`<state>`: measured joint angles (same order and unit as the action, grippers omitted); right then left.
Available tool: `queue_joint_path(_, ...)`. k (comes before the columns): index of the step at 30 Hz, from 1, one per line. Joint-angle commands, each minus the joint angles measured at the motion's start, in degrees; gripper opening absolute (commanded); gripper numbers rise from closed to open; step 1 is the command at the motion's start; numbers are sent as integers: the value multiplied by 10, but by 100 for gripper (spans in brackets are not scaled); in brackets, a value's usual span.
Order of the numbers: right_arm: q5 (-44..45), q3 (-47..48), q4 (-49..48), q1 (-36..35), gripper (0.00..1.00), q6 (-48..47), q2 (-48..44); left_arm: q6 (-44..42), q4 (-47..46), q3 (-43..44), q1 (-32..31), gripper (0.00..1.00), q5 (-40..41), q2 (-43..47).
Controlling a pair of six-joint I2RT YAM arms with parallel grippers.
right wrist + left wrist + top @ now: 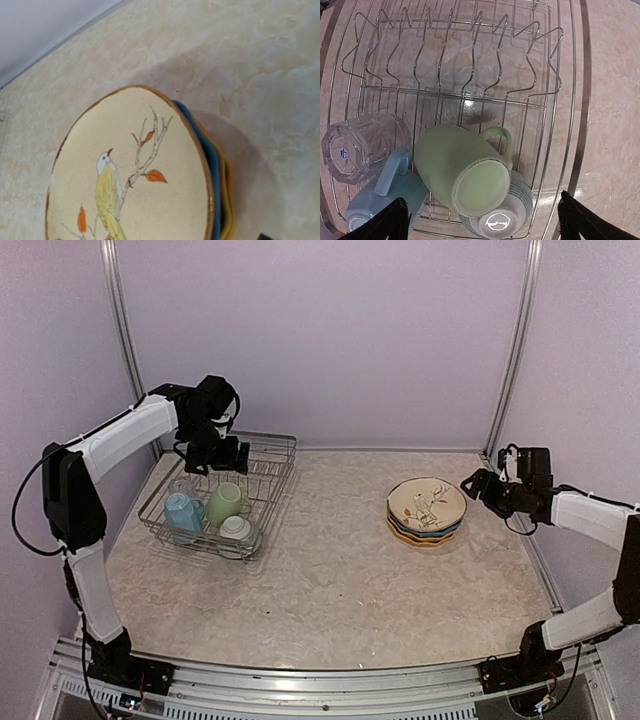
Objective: Unload the mixed dishes from the dish rack
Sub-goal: Place the cup on the dish rack.
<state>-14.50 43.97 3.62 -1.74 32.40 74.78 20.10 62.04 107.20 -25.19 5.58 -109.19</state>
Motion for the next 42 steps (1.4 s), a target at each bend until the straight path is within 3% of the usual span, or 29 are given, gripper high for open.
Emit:
queue_joint_path(1, -2, 2, 11, -14, 83, -4, -21, -21, 41, 12, 3, 99, 28, -38)
queue_joint_path(42, 5, 15, -23, -82, 85, 13, 22, -97, 40, 4, 8, 95, 72, -125)
